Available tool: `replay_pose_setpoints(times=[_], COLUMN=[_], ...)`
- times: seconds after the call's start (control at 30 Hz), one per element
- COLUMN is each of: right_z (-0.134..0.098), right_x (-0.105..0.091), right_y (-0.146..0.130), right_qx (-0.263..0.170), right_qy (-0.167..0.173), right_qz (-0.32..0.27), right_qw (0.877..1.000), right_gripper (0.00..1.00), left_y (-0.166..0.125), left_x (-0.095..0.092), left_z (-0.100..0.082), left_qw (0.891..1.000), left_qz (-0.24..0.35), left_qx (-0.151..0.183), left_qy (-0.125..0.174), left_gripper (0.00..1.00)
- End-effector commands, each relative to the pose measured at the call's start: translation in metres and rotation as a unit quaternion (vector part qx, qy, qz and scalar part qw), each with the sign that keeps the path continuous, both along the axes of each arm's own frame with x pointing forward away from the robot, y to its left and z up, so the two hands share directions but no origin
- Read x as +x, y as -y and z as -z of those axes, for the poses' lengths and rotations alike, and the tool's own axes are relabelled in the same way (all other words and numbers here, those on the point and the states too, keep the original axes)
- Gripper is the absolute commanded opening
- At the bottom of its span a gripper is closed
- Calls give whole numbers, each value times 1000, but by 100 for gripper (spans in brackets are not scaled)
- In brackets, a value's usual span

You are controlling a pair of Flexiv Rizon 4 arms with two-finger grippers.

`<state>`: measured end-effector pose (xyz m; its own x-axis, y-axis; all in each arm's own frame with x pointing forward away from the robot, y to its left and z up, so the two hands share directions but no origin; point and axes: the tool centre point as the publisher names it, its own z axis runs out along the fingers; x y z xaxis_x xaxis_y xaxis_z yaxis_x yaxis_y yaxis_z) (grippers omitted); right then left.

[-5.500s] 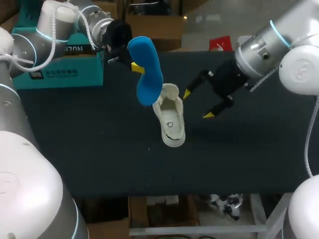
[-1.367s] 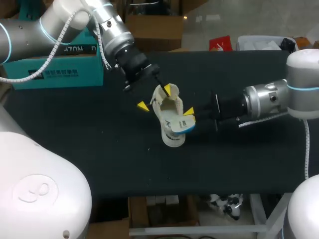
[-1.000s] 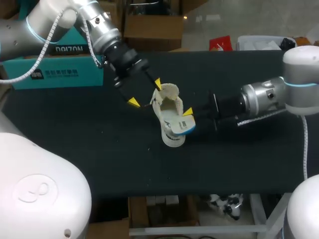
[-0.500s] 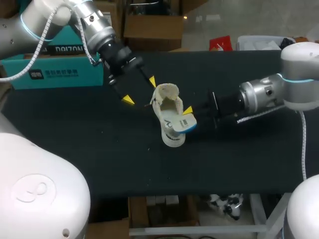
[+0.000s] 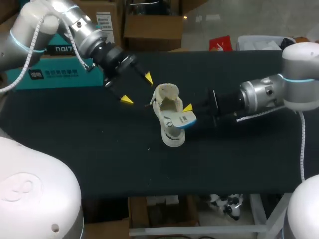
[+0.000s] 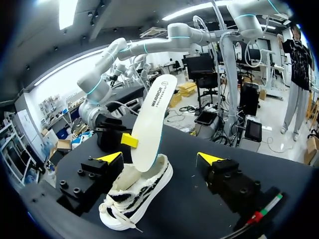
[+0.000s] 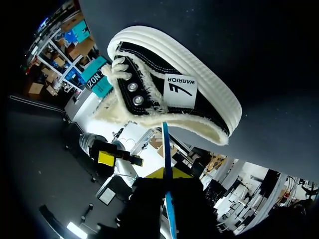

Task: Open the shoe tongue, take the insole out of the shoe, put the insole back into the shoe, and pack the shoe into the shoebox

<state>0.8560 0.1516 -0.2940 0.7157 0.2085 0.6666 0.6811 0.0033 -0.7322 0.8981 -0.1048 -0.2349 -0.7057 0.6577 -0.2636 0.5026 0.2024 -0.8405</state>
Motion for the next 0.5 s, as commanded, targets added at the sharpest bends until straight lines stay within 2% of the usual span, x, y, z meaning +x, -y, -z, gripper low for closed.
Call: replay_pose_setpoints(times=[0.03, 0.13, 0.5], right_z=[5, 7, 7], right_x=[0, 0, 0], right_y=[-4, -4, -4], right_qx=[6, 12, 12], right_qy=[-3, 0, 0], right_qz=[12, 36, 36], right_qw=[1000, 999, 999], right_gripper=[0, 0, 0], left_y=[-3, -3, -3], left_x=[-21, -21, -21], left_z=[10, 10, 10], left_qw=[992, 992, 992], left_qz=[-112, -112, -112], left_qx=[-63, -63, -63], left_qy=[6, 6, 6], left_gripper=[100, 100, 100])
